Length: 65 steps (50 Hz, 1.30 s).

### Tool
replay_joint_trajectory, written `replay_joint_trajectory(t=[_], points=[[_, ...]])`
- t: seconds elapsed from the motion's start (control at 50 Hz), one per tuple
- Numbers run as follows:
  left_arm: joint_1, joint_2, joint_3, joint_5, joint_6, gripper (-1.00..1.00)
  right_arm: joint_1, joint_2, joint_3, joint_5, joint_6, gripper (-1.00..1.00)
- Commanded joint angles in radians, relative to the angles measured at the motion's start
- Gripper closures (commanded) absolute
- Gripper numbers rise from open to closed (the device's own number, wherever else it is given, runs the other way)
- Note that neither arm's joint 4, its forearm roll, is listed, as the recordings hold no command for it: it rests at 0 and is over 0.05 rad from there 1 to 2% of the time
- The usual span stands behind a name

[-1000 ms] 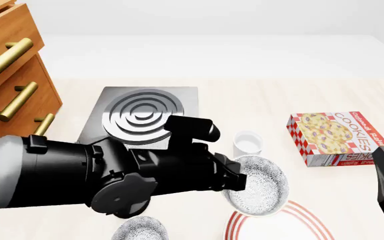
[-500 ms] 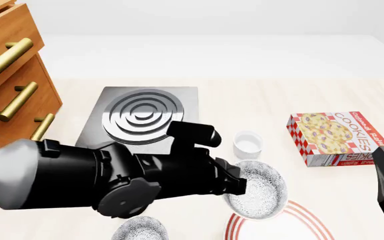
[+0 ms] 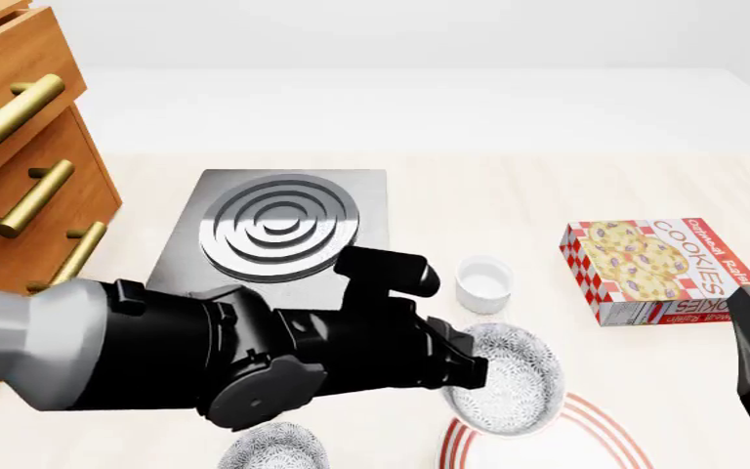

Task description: Pick the akita bowl on the wooden cabinet and place it on the plate.

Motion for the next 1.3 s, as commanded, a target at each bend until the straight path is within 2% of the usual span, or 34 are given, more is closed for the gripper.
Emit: replay_joint_trajectory(t=[0.02,1.3], points=[[-0.007,0.018,-0.008,-0.012,-0.004,1.0,0.0,0.0,0.0,0.0,0.0,-1.0],[-0.048,0.11,-0.044,-0.049,-0.013,1.0,0.0,0.0,0.0,0.0,0.0,-1.0]])
